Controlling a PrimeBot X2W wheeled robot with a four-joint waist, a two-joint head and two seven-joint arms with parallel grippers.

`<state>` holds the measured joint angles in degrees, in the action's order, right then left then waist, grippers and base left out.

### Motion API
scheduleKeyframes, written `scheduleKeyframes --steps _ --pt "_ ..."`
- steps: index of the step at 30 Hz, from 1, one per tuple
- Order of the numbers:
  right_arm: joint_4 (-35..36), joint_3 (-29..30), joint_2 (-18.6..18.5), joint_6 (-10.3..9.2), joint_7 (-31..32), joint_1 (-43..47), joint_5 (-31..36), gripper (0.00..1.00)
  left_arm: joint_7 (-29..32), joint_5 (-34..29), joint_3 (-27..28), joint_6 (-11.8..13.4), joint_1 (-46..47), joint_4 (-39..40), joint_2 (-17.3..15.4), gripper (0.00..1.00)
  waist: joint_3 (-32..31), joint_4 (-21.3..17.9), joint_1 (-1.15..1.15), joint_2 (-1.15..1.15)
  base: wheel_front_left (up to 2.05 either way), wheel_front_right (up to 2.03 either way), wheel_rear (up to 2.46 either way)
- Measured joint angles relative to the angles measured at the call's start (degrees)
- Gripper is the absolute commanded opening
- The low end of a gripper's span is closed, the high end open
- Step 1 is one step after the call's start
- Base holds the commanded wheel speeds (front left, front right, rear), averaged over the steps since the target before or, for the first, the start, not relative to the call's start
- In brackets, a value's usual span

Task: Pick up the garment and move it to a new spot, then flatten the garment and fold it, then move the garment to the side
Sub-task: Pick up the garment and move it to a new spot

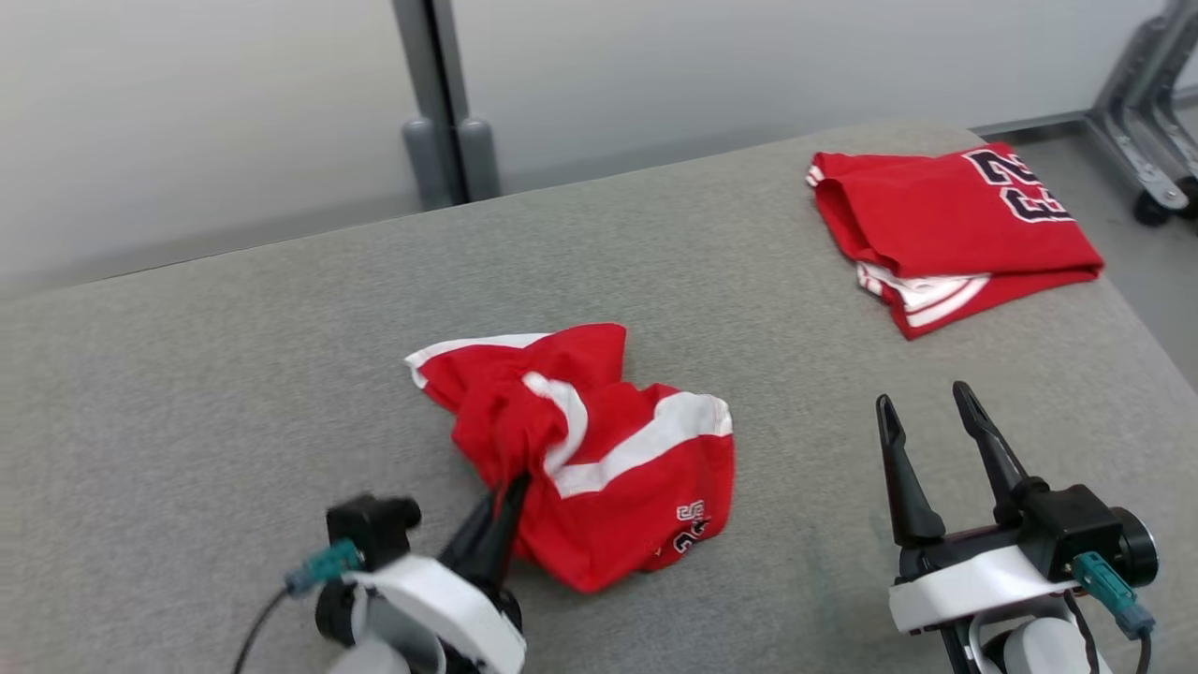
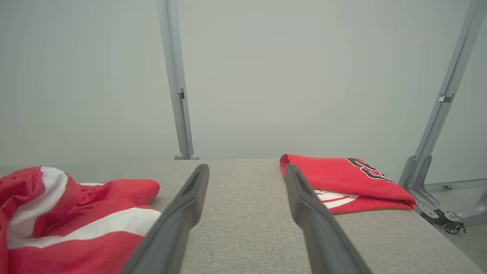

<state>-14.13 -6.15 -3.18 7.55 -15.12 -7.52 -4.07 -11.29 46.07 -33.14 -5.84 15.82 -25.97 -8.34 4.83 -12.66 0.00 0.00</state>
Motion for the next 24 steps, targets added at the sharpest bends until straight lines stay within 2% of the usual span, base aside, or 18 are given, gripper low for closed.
scheduleKeyframes --steps 2,3,4,7,11,16,19,24 --pt "-0.1 0.0 -0.1 0.0 0.0 0.4 0.0 1.0 -0.6 0.0 -0.9 -0.2 -2.1 -0.9 0.4 0.0 -0.1 1.4 0.0 0.0 0.0 0.0 0.0" --pt "-0.1 -0.1 -0.3 0.0 0.0 0.5 0.0 1.0 -0.9 0.1 -1.0 -0.2 -2.7 -1.0 0.5 0.4 -0.2 2.2 0.0 0.0 0.0 0.0 0.0" --pt "-0.1 -0.1 -0.3 0.0 0.0 0.5 0.0 1.0 -1.3 -0.1 -1.0 -0.2 -3.0 -0.9 0.5 1.0 -0.2 3.0 0.0 0.0 0.0 0.0 0.0" --pt "-0.1 -0.1 -0.5 0.0 0.0 0.5 0.0 1.0 -2.5 -1.7 -0.3 0.6 -3.1 0.1 -0.3 1.0 -0.4 4.5 0.0 0.0 0.0 0.0 0.0" --pt "0.2 0.5 -1.2 0.0 0.0 2.4 0.1 1.0 -3.6 -6.9 4.1 5.9 -6.5 6.4 -2.7 1.0 -1.3 8.0 0.0 0.0 0.0 0.0 0.0" --pt "0.2 1.2 -1.8 0.0 0.0 5.2 -0.1 1.0 -3.8 -12.8 13.6 10.9 -15.2 18.2 -3.0 1.0 -3.6 10.7 0.0 0.0 0.0 0.0 0.0" --pt "0.3 1.3 -1.7 0.0 0.0 6.1 -0.5 1.0 -3.8 -17.4 18.9 12.0 -20.6 22.8 -2.3 1.0 -5.0 11.9 0.0 0.0 0.0 0.0 0.0" --pt "-0.3 0.3 -1.4 0.0 0.0 7.5 -1.6 1.0 -3.8 -26.7 24.1 11.4 -26.1 27.2 -1.3 1.0 -7.3 12.8 0.0 0.0 0.0 0.0 0.0"
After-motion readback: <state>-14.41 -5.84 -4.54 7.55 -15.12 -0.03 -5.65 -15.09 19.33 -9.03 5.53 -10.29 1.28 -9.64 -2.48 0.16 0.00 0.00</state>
